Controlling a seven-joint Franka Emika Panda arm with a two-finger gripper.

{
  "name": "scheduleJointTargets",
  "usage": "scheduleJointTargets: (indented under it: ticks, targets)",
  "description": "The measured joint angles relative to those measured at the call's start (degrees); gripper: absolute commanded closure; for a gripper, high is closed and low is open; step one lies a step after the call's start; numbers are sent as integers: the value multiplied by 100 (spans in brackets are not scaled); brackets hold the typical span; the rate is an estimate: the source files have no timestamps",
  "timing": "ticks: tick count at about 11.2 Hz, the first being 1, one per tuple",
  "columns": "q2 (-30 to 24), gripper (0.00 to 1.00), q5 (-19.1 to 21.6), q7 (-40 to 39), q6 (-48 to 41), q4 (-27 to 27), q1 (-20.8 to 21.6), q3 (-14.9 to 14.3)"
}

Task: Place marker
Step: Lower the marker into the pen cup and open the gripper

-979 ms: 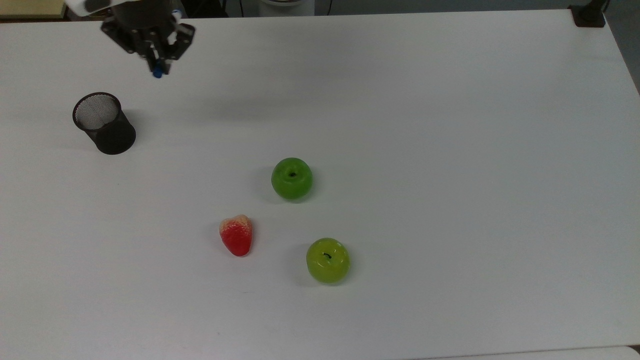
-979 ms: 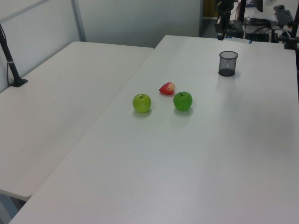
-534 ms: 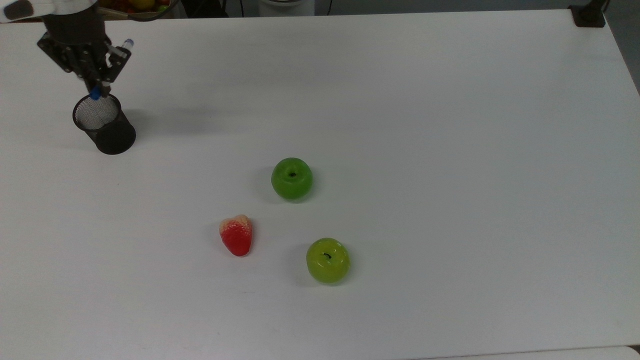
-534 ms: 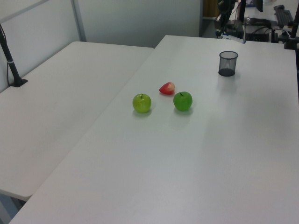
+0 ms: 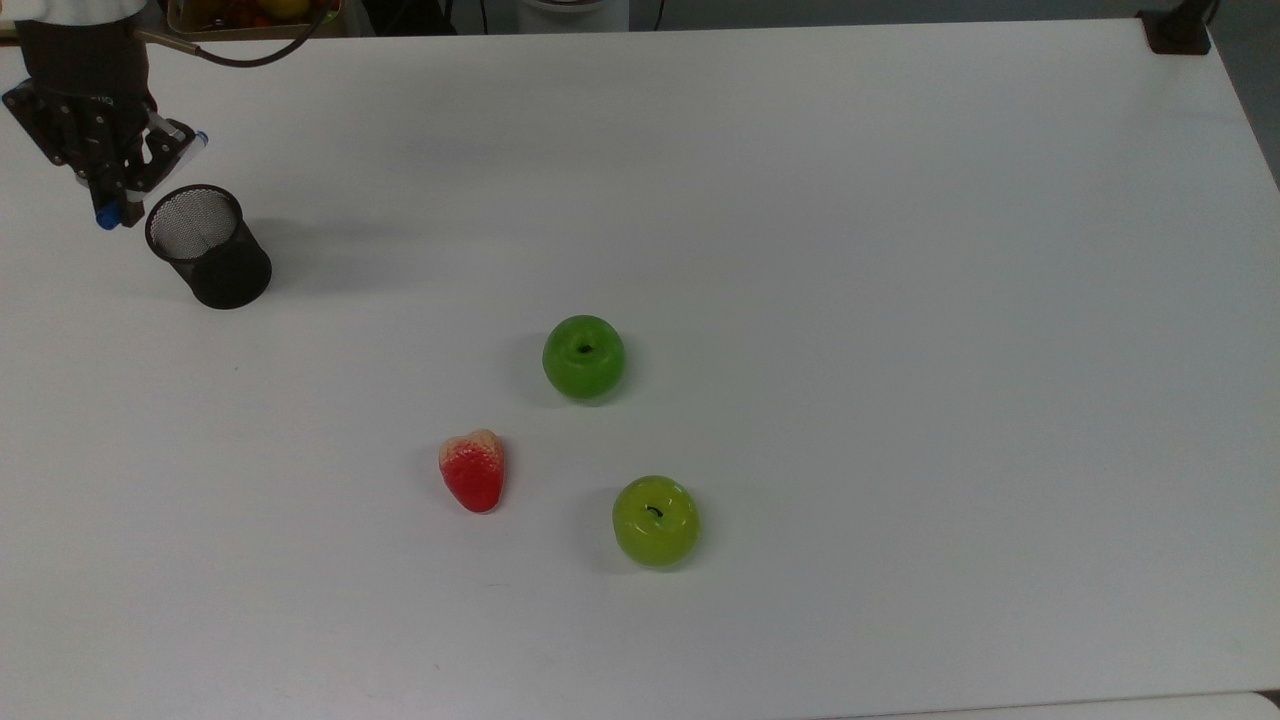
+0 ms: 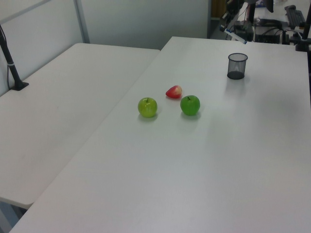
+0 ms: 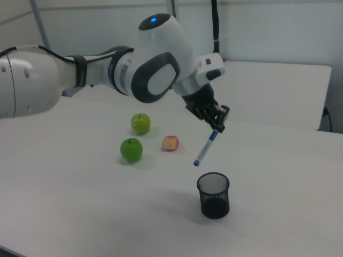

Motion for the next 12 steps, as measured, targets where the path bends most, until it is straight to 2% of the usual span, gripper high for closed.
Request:
scheduleJointTargets:
  ticks: [9, 10, 12]
  targets:
    - [-15, 90, 6, 1, 2678, -1676, -197, -1]
    - [-16, 85, 6, 1, 2711, -1712, -197, -1]
    - [-17, 59, 6, 1, 2712, -1722, -197, -1]
